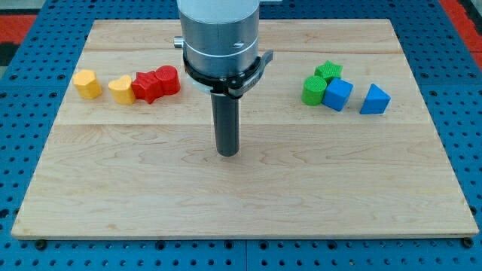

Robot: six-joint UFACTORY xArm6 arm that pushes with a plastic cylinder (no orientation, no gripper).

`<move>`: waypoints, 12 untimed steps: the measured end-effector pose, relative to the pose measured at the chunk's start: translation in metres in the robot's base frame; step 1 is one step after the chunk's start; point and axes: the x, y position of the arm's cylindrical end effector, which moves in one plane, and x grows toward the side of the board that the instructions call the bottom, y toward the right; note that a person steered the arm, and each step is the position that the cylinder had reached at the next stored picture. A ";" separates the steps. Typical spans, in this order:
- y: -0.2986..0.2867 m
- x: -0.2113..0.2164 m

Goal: Separate red circle from red star

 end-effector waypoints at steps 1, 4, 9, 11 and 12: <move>-0.001 0.000; -0.142 -0.046; -0.162 -0.081; -0.162 -0.102; -0.159 -0.088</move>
